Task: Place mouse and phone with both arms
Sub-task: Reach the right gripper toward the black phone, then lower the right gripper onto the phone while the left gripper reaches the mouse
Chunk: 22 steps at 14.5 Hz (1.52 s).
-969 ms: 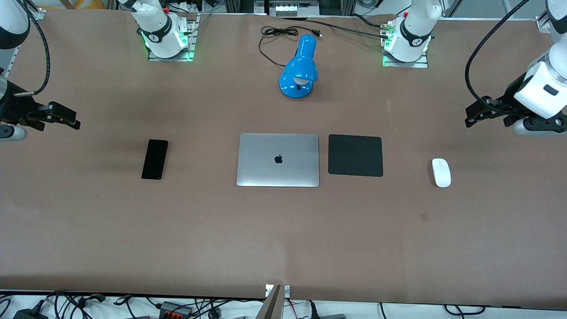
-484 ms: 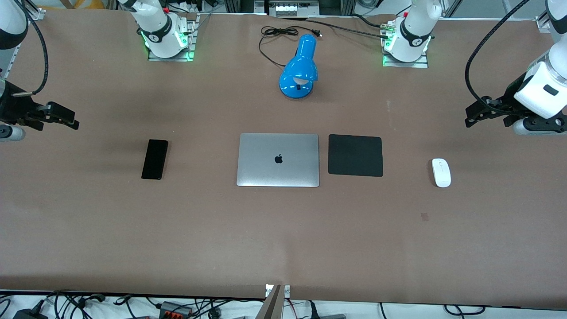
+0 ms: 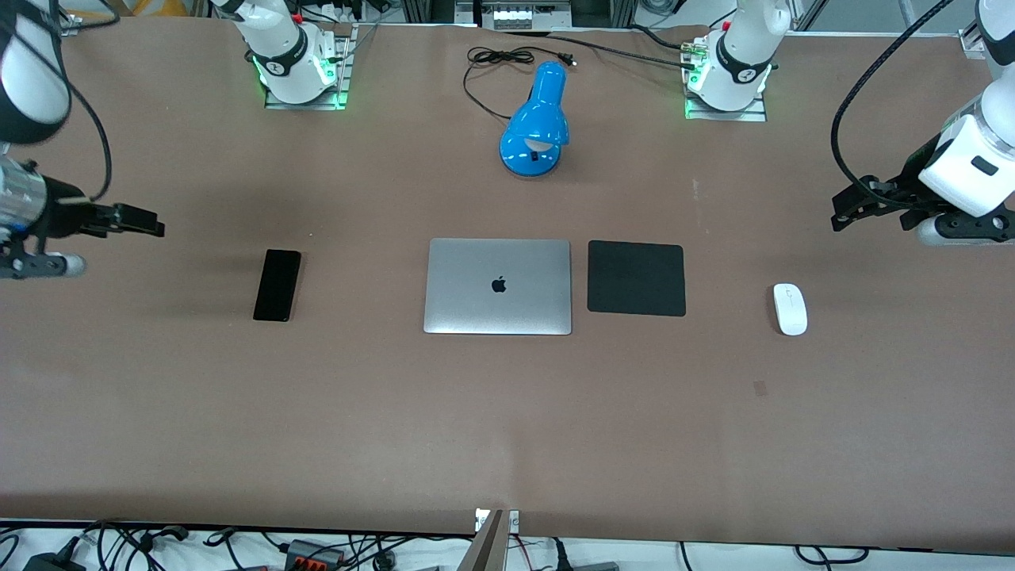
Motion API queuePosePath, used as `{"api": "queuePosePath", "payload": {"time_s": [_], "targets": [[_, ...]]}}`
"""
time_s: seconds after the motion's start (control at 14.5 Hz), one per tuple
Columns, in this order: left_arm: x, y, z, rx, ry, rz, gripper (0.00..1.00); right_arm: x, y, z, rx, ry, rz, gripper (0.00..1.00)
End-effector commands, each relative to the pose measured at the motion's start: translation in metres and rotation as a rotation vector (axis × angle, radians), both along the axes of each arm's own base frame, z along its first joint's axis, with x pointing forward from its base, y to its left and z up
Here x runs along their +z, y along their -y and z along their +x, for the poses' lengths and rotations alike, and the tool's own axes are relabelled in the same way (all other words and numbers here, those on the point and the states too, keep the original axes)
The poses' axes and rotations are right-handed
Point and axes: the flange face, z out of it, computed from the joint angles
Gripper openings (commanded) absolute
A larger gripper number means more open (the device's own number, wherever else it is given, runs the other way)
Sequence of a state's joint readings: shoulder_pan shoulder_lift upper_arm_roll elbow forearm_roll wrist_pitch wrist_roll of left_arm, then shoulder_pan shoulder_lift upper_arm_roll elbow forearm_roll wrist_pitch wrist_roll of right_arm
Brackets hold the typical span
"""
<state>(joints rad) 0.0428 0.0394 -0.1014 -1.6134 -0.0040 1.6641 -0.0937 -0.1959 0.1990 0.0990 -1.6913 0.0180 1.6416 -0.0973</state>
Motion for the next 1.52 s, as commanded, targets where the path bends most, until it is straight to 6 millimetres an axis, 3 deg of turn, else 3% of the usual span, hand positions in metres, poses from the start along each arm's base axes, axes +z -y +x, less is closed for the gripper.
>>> {"api": "queuePosePath", "payload": {"time_s": [0.0, 0.28, 0.48, 0.9, 1.18, 1.31, 1.45], "targets": [[0.006, 0.003, 0.005, 0.005, 0.008, -0.018, 1.00, -0.061, -0.006, 0.011, 0.005, -0.050, 0.007, 1.00], [0.003, 0.001, 0.005, 0.000, -0.001, -0.018, 1.00, -0.139, -0.054, -0.006, -0.028, -0.028, -0.025, 1.00], [-0.004, -0.006, 0.003, 0.016, -0.044, -0.018, 1.00, -0.192, -0.066, -0.031, -0.009, 0.003, -0.030, 1.00], [-0.037, -0.027, 0.010, 0.055, -0.141, -0.018, 1.00, -0.232, -0.068, -0.043, -0.027, 0.004, -0.031, 1.00], [-0.090, -0.046, 0.033, 0.067, -0.216, -0.028, 1.00, -0.251, -0.073, -0.052, -0.072, 0.030, -0.042, 1.00], [-0.143, -0.053, 0.047, 0.074, -0.302, -0.035, 1.00, -0.256, -0.079, -0.053, -0.105, 0.027, -0.051, 1.00], [-0.201, -0.079, 0.065, 0.104, -0.304, -0.027, 1.00, -0.264, -0.080, -0.053, -0.110, 0.028, -0.051, 1.00]]}}
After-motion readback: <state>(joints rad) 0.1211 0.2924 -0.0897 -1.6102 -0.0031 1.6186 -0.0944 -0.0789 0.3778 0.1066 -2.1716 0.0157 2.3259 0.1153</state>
